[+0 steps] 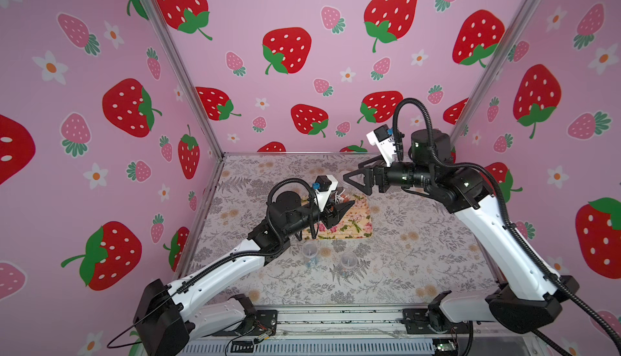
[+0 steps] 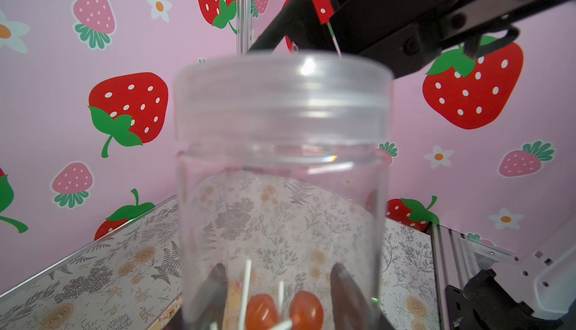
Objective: Pour the candies out of the jar
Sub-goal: Unscrew the lid from the jar.
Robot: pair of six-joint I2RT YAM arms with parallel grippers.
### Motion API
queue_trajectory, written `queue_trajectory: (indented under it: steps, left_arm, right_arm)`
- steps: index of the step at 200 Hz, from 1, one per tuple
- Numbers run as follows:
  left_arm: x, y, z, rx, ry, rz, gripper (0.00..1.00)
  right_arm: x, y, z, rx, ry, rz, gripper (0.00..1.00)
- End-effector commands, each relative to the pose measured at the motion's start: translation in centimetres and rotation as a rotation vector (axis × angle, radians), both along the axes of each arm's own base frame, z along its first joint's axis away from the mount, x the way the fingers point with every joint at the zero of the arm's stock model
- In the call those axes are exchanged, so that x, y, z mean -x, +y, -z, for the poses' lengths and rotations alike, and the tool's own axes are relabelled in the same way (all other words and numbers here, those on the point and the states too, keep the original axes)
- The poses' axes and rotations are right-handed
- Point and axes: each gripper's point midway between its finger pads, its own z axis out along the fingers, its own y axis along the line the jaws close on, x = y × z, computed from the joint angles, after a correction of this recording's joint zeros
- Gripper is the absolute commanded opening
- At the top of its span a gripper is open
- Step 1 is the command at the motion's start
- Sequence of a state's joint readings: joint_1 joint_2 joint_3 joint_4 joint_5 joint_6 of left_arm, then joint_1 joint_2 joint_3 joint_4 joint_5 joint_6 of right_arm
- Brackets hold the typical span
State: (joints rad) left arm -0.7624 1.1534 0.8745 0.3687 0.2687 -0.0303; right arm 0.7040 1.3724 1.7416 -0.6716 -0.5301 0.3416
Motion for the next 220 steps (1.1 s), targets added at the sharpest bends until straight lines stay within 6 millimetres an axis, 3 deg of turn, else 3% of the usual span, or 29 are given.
queue_trajectory:
  steps: [1,77,152,174,220]
  left_arm:
    - [0.0,0.0,-1.3,0.032,-0.049,-0.005,0.46]
    - [0.0,-0.1,-1.4,0.030,-0.048,0.002,0.46]
    - [0.3,0.0,-1.9,0.038,-0.049,0.011,0.46]
    - [1.2,-0.2,-2.4,0.044,-0.045,0.058,0.46]
    - [5.0,-1.4,-3.1,0.016,-0.002,0.279,0.46]
  right_arm:
    - [-0.1,0.6,0.2,-0.001,0.013,0.003,0.96]
    - [0.2,1.6,1.5,0.025,0.039,-0.026,0.88]
    - [0.5,2.1,1.3,0.031,-0.004,-0.070,0.58]
    - [0.9,2.2,0.4,0.029,-0.071,-0.128,0.56]
    - [1.8,2.6,-1.9,-0.037,-0.183,-0.315,0.53]
